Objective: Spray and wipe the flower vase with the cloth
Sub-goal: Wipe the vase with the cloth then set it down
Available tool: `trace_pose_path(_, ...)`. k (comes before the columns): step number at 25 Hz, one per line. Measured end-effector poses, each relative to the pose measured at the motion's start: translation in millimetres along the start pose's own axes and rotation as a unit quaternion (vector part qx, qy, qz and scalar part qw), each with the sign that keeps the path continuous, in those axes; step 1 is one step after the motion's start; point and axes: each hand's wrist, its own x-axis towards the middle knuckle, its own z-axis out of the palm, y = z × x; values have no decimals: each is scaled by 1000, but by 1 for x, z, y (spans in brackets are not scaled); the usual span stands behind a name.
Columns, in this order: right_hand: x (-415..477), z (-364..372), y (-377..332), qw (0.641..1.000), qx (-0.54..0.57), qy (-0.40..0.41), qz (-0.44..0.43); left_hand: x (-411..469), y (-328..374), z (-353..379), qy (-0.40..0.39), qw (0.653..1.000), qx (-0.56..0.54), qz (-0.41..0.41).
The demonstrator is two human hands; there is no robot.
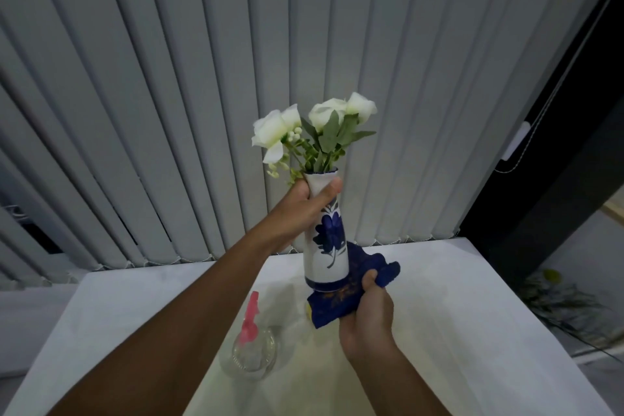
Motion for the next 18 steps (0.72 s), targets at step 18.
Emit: trace_pose_path(18,34,22,-18,788,-435,-171,-400,27,-21,7,116,992,-44,-12)
